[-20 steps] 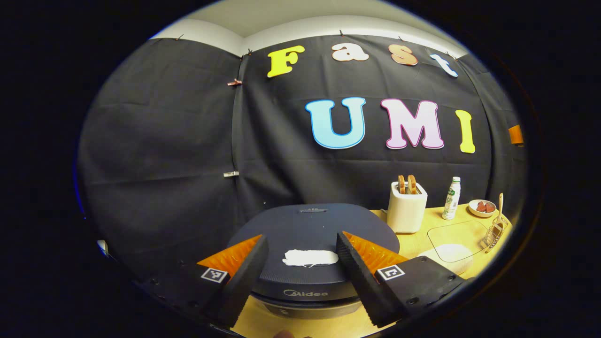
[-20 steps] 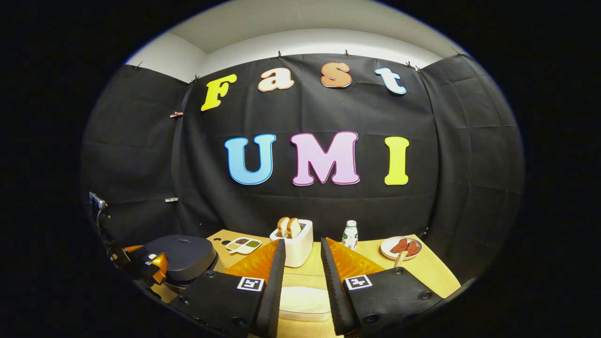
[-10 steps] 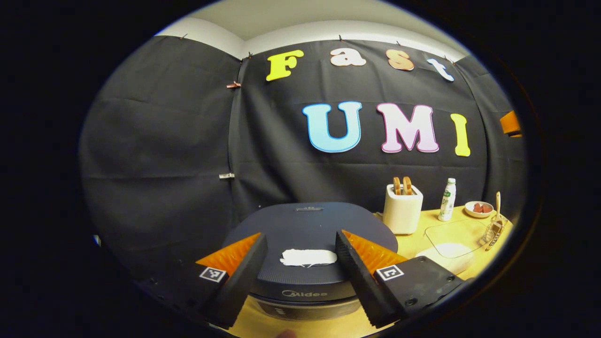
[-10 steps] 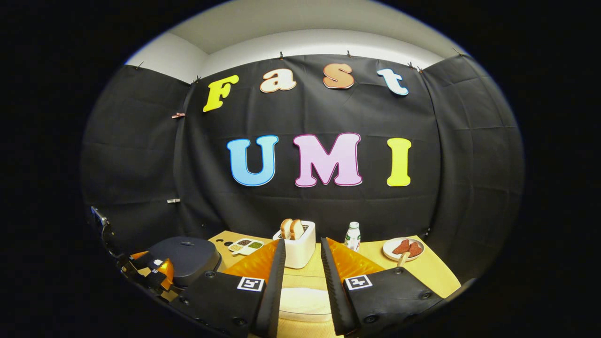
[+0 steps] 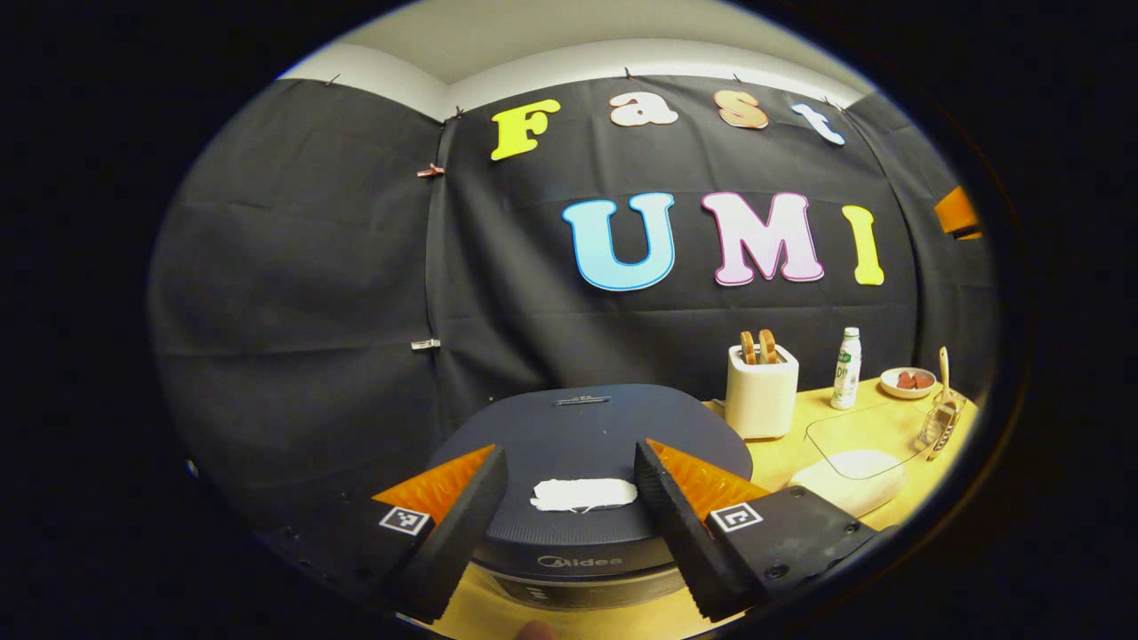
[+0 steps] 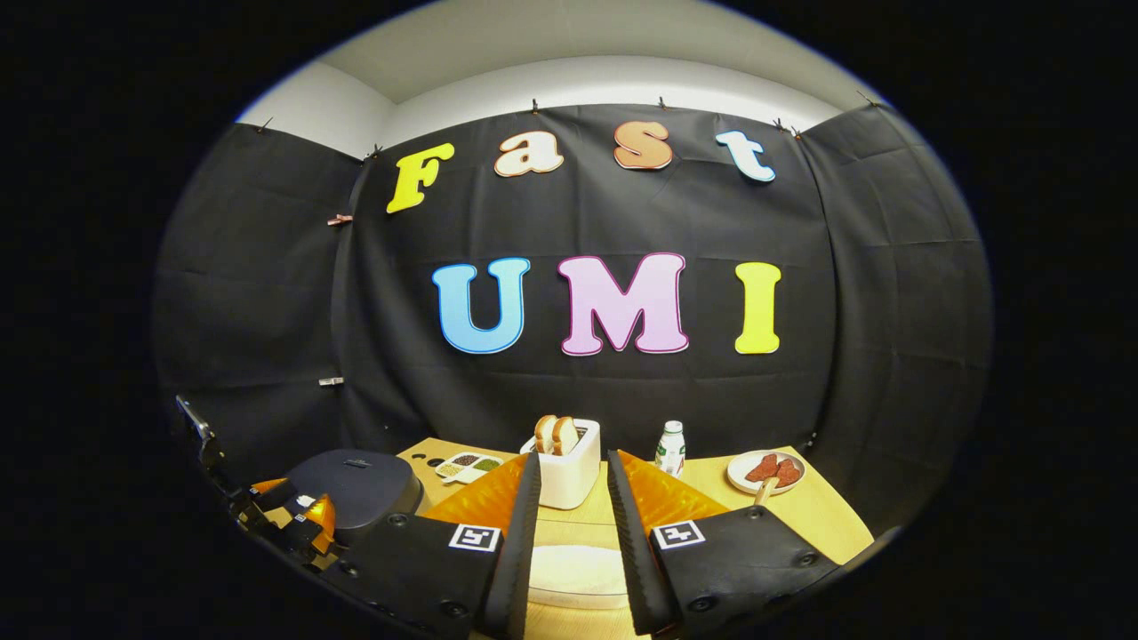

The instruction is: Close the left gripper, press the button to open the rice cooker; take a wooden spoon from the chopstick holder with the right hand, scoop a spoonful of rice and pour it into the rice cooker, then put the wooden spoon back into the chopstick holder.

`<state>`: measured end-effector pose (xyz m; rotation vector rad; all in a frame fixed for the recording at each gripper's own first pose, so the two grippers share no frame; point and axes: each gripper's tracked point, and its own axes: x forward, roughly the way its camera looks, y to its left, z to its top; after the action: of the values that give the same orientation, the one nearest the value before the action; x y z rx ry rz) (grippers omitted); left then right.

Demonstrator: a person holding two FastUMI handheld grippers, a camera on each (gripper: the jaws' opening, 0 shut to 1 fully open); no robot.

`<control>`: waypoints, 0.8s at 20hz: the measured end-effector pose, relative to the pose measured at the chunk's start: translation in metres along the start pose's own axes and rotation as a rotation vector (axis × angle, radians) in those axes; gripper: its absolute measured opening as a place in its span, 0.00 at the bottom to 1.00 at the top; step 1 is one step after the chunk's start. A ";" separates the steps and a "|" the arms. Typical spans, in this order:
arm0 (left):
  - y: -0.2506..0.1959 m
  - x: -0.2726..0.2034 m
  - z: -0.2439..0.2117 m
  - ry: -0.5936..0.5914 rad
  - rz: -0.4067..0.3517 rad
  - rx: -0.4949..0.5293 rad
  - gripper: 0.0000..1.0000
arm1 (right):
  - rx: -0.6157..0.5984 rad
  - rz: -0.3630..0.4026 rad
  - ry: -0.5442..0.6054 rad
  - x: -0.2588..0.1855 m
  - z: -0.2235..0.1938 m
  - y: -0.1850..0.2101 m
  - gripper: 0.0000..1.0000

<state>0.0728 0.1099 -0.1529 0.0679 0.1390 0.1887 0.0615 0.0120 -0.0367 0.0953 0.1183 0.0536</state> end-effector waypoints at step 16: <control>-0.064 -0.034 0.188 -0.198 -0.087 -0.006 0.96 | 0.035 -0.038 -0.009 -0.020 0.006 -0.036 0.76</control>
<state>0.0780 0.0303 0.0325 0.0736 -0.0557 0.0947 0.0435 -0.0251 -0.0322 0.1281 0.1125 0.0132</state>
